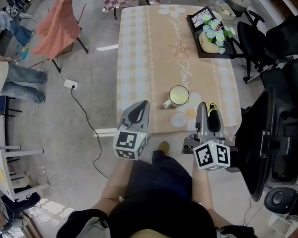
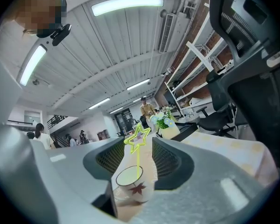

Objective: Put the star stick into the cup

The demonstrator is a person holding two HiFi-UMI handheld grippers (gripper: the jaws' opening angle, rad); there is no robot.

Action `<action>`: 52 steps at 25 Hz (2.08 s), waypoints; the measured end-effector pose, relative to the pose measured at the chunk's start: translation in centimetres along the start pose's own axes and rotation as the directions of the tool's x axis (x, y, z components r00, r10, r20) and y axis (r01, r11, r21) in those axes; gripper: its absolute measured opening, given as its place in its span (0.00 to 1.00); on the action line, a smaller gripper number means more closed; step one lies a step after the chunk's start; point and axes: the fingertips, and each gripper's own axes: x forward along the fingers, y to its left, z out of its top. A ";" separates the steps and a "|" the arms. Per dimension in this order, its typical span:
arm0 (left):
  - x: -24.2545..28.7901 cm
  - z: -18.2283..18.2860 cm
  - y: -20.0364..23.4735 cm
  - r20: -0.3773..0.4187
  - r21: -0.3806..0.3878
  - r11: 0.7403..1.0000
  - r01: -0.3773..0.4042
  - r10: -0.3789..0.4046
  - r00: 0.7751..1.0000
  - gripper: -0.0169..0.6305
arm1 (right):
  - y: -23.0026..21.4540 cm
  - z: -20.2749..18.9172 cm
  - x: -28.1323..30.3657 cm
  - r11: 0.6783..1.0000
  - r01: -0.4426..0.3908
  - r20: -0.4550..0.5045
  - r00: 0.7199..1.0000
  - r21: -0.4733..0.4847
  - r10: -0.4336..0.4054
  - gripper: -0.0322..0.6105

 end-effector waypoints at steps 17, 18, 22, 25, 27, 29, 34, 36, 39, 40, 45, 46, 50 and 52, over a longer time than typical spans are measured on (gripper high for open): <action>-5.4 0.5 -0.8 0.019 0.031 0.994 0.101 -0.102 0.995 0.05 | 3.4 -0.3 -6.4 0.996 0.091 0.046 0.995 -0.027 -0.090 0.34; -5.8 0.5 -0.9 0.021 0.033 0.994 0.106 -0.107 0.994 0.04 | 3.7 -0.3 -6.8 0.995 0.094 0.047 0.995 -0.029 -0.092 0.34; -7.3 0.8 -1.1 0.027 0.037 0.992 0.124 -0.125 0.992 0.04 | 4.9 -0.5 -8.4 0.993 0.106 0.048 0.993 -0.048 -0.104 0.24; -8.3 0.9 -1.4 0.032 0.040 0.990 0.137 -0.139 0.990 0.05 | 5.5 -0.5 -9.5 0.992 0.117 0.054 0.992 -0.056 -0.114 0.08; -8.9 0.9 -1.5 0.032 0.041 0.989 0.145 -0.146 0.989 0.05 | 5.8 -0.7 -10.0 0.991 0.120 0.046 0.992 -0.065 -0.118 0.06; -9.3 0.9 -1.5 0.030 0.044 0.987 0.153 -0.154 0.988 0.05 | 6.1 -1.0 -10.4 0.988 0.131 0.034 0.991 -0.081 -0.129 0.05; -10.2 1.1 -1.7 0.029 0.048 0.984 0.173 -0.174 0.984 0.05 | 6.4 -1.7 -11.3 0.987 0.150 0.011 0.989 -0.065 -0.149 0.05; -10.5 1.1 -1.9 0.028 0.048 0.982 0.181 -0.182 0.983 0.05 | 6.4 -1.8 -11.8 0.985 0.160 0.009 0.987 -0.070 -0.160 0.05; -10.8 1.0 -2.4 0.028 0.048 0.980 0.193 -0.195 0.980 0.05 | 6.2 -1.8 -12.5 0.981 0.177 0.014 0.984 -0.075 -0.176 0.05; -10.9 1.0 -2.6 0.027 0.048 0.979 0.198 -0.199 0.980 0.05 | 6.2 -1.7 -12.7 0.980 0.182 0.016 0.983 -0.075 -0.181 0.05; -11.6 0.7 -2.9 0.032 0.044 0.975 0.217 -0.218 0.975 0.04 | 6.2 -1.9 -13.7 0.975 0.203 0.022 0.979 -0.089 -0.202 0.05; -11.7 0.8 -2.9 0.034 0.042 0.975 0.220 -0.222 0.975 0.04 | 6.3 -1.9 -13.9 0.974 0.206 0.024 0.978 -0.093 -0.205 0.05; -12.1 1.0 -3.2 0.043 0.038 0.972 0.231 -0.232 0.972 0.04 | 6.4 -1.6 -14.4 0.971 0.215 0.034 0.977 -0.102 -0.213 0.05; -12.4 0.9 -3.2 0.045 0.038 0.972 0.232 -0.234 0.971 0.04 | 6.4 -1.6 -14.8 0.970 0.220 0.039 0.975 -0.103 -0.217 0.05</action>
